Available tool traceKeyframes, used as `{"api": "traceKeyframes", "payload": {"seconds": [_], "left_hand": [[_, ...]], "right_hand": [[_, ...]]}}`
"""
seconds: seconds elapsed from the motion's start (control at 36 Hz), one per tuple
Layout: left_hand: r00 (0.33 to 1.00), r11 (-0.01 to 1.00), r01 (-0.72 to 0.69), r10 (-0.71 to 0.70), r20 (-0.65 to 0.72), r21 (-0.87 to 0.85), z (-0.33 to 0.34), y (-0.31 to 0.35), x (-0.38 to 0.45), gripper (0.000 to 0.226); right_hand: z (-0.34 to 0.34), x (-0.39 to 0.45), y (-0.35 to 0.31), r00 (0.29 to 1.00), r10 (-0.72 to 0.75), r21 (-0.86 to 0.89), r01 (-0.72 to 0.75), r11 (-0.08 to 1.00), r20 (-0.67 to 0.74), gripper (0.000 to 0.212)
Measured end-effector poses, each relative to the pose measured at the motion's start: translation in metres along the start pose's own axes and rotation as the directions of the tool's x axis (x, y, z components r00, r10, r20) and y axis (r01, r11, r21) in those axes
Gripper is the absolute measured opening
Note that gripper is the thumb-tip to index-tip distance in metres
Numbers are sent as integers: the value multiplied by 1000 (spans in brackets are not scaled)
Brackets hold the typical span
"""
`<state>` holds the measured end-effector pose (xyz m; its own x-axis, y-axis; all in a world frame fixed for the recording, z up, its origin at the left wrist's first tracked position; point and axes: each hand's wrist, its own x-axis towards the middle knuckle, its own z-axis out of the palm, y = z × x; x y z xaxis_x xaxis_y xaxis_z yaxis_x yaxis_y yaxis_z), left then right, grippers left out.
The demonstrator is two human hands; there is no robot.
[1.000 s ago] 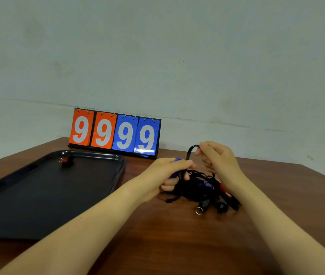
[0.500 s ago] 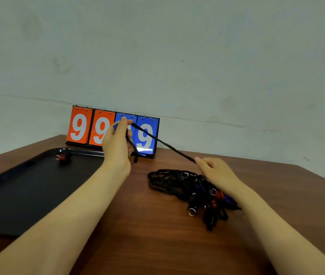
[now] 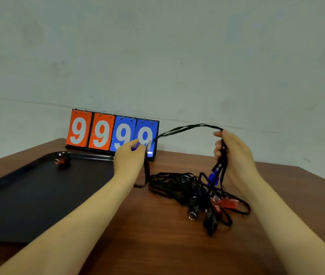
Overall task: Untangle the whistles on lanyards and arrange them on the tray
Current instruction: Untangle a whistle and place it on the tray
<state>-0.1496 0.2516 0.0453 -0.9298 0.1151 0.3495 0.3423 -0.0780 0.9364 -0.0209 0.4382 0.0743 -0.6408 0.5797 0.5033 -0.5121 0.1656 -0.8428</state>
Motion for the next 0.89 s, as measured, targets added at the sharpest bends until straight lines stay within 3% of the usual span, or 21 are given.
{"api": "traceKeyframes", "payload": {"seconds": [0.06, 0.17, 0.28, 0.42, 0.5, 0.67, 0.78, 0.89], "left_hand": [[1000, 1000, 15, -15, 20, 1, -1, 2, -3, 44], [991, 993, -119, 119, 55, 1, 1, 9, -12, 43], [952, 982, -191, 182, 245, 12, 8, 13, -21, 37], [869, 993, -108, 73, 490, 44, 18, 13, -35, 25], [828, 998, -34, -2, 561, 53, 21, 8, -36, 25], [909, 986, 133, -81, 409, -101, 13, 14, -25, 22], [962, 991, 67, -33, 271, -118, 2, 16, -13, 23], [976, 989, 56, -26, 216, -137, -1, 13, -10, 19]], "right_hand": [[3, -3, 2, 997, 26, -119, -17, 993, 75, 24], [11, -10, 6, 971, 42, -269, 24, 963, 233, 30], [19, -18, 11, 948, 58, -323, 49, 945, 313, 31], [23, -22, 19, 943, 72, -390, 64, 919, 325, 32], [23, -21, 20, 950, 71, -408, 62, 911, 304, 31], [22, -22, 18, 933, 79, -474, 104, 874, 351, 23], [22, -24, 20, 919, 125, -533, 102, 840, 373, 15], [22, -24, 20, 935, 95, -552, 118, 825, 342, 16]]}}
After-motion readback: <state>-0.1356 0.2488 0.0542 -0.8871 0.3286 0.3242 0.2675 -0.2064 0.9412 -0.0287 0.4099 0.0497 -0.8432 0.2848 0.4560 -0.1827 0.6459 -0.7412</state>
